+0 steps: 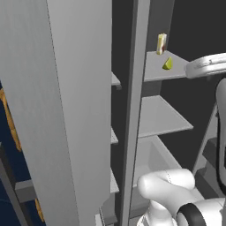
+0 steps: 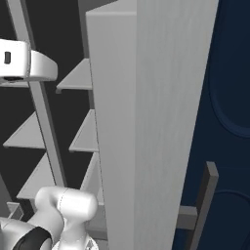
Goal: Grab a lemon wedge from the fridge and one ice cube from the ice bowl, and put them in the glass of lemonade.
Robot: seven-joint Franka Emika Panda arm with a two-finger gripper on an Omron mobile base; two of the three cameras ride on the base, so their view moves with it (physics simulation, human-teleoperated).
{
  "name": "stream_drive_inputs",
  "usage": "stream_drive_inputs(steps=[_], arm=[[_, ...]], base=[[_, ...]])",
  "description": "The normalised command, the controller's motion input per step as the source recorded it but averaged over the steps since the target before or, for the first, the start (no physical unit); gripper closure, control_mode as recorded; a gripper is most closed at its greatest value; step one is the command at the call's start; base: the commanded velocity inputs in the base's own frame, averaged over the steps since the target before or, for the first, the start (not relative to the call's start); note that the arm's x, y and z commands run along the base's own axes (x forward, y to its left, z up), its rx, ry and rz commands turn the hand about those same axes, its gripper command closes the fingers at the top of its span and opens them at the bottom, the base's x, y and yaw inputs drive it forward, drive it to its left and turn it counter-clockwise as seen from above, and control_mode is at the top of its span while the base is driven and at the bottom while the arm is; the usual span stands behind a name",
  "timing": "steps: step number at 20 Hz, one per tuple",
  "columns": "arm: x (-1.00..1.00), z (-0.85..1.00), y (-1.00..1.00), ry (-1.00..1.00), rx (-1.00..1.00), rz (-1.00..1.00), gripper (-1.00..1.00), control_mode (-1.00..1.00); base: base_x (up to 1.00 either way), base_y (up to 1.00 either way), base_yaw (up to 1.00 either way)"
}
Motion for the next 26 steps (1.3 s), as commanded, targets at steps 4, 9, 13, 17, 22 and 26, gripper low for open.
stream_drive_inputs(steps=[4, 9, 13, 17, 22, 26], arm=[[0.3, 0.0, -0.23, 0.0, 0.0, 0.0, -1.0, -1.0], [0.57, -0.07, -0.13, 0.0, 0.0, 0.0, -1.0, -1.0], [0.95, -0.41, 0.01, 0.0, -0.07, -0.03, -1.0, -1.0], [0.99, -0.63, 0.0, 0.02, -0.02, -0.08, -1.0, -1.0], [0.98, -0.31, -0.01, 0.12, 0.0, -0.07, -1.0, -1.0], [0.69, 0.12, -0.23, 0.16, 0.1, -0.06, -1.0, -1.0]], base=[[0.0, 0.0, 0.0], [0.0, 0.0, 0.0], [0.0, 0.0, 0.0], [0.0, 0.0, 0.0], [0.0, 0.0, 0.0], [0.0, 0.0, 0.0]])
